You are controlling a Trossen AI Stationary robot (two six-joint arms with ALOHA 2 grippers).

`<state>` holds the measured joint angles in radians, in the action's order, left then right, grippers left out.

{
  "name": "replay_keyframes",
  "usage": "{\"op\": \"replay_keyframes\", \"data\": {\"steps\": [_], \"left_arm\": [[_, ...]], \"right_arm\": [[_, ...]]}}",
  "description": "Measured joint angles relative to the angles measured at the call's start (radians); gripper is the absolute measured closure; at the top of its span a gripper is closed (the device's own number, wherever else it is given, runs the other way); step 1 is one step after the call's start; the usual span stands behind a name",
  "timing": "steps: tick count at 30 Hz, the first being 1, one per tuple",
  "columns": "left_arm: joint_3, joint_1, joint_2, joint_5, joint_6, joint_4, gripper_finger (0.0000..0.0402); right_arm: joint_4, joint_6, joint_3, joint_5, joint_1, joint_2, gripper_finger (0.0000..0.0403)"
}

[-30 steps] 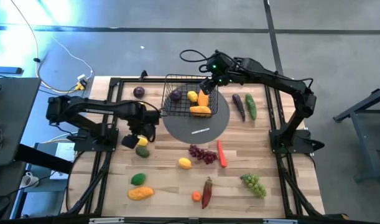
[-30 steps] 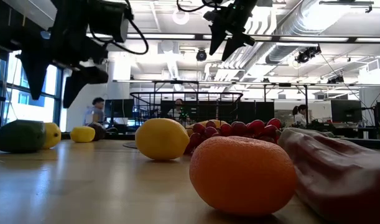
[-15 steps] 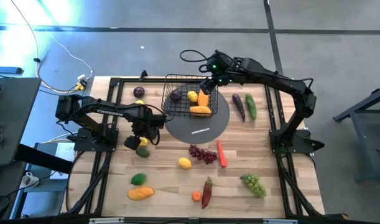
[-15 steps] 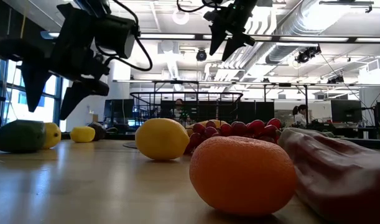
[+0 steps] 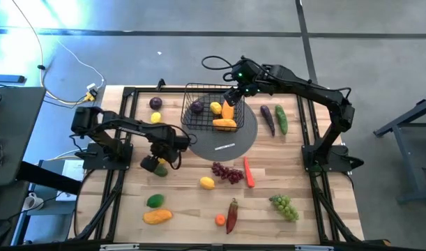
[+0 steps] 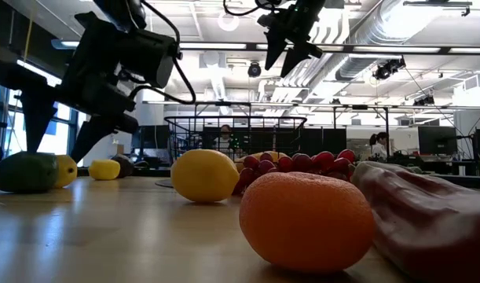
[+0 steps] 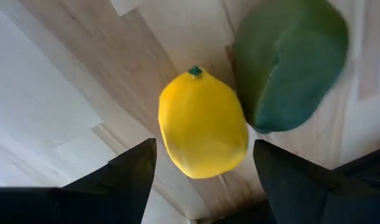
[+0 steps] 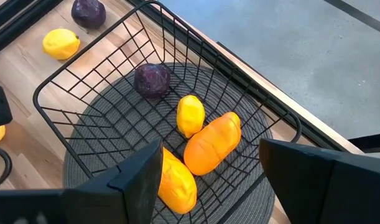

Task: Build produce basket
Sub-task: Put the middle yellow lemon into the black wire basket

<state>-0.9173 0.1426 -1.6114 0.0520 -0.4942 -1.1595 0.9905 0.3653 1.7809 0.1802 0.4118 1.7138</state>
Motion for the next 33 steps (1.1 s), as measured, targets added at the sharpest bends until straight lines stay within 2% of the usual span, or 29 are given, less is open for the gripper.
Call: {"op": "replay_keyframes", "data": {"steps": [8,18,25,33], "left_arm": [[0.0,0.001,-0.065,-0.042,0.019,0.014,0.0155],[-0.001,0.001,-0.082,-0.034,0.019,0.03,0.023],[-0.001,0.014,-0.021,-0.007,0.024,0.036,0.0242],[-0.001,0.111,0.101,-0.01,0.121,0.086,0.0241]], "right_arm": [[0.002,0.0,0.0,0.0,0.0,0.0,0.0155],[0.015,0.0,0.0,0.0,0.0,0.0,0.0155],[0.015,-0.007,-0.001,-0.025,0.0,-0.002,0.0155],[0.014,-0.007,-0.001,-0.032,0.0,-0.008,0.0155]]}}
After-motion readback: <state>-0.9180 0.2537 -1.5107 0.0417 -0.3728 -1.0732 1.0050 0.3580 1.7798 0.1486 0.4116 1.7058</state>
